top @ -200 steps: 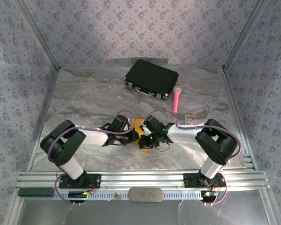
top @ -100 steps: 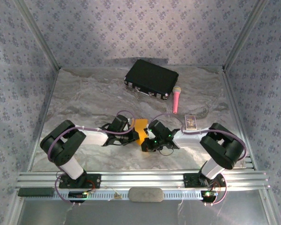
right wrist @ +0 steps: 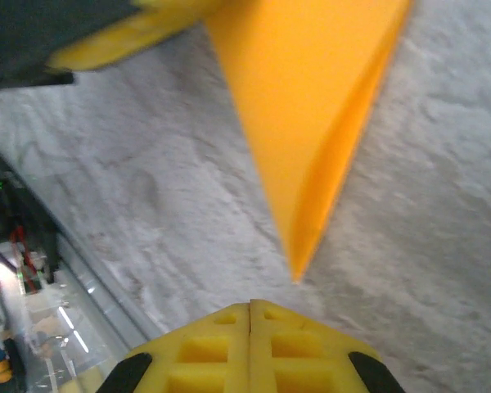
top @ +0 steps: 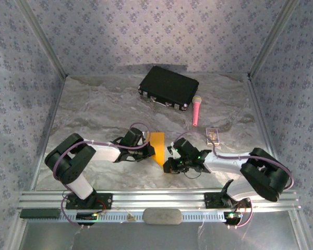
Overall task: Fold a paper plane with a square sheet of paper (pick it up from the middle)
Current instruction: Third fold the triangle at the center of the table.
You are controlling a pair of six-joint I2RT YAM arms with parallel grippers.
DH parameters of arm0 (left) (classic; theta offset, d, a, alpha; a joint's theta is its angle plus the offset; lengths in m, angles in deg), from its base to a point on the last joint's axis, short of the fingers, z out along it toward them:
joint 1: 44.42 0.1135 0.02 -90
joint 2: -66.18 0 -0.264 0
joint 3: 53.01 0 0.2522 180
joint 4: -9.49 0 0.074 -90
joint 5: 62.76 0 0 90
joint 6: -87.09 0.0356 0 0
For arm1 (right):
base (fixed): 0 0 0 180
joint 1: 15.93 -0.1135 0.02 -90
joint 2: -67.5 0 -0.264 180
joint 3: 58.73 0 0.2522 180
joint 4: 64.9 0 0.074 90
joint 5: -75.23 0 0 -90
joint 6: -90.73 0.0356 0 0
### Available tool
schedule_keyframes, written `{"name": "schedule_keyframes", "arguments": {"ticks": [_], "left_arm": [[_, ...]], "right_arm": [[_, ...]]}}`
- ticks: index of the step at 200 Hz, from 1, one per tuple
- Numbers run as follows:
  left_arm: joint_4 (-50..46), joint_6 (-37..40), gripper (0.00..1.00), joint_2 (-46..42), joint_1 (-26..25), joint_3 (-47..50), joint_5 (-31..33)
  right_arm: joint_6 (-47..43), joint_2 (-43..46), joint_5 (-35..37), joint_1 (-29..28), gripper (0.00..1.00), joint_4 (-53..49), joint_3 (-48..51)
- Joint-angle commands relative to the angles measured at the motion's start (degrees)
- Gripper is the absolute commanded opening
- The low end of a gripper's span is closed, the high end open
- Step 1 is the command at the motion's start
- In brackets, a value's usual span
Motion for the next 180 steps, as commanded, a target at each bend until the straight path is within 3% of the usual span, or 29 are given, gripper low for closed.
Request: {"name": "schedule_keyframes", "arguments": {"ticks": [1, 62, 108, 180], "left_arm": [[-1.37, 0.52, 0.0, 0.51, -0.33, 1.05, 2.21], [-1.21, 0.53, 0.0, 0.53, -0.41, 1.0, 1.97], [-1.24, 0.63, 0.0, 0.33, -0.48, 1.14, 2.14], [-2.0, 0.9, 0.0, 0.33, -0.42, 0.96, 2.54]], "right_arm": [[-2.9, -0.9, -0.41, 0.34, 0.02, -4.8, -5.96], [-3.7, -13.51, 2.71, 1.13, 0.02, -5.53, -15.48], [-5.01, -18.16, 3.65, 1.26, 0.02, -5.89, -18.35], [-2.73, -15.87, 1.31, 1.81, 0.02, -1.78, -9.12]]}}
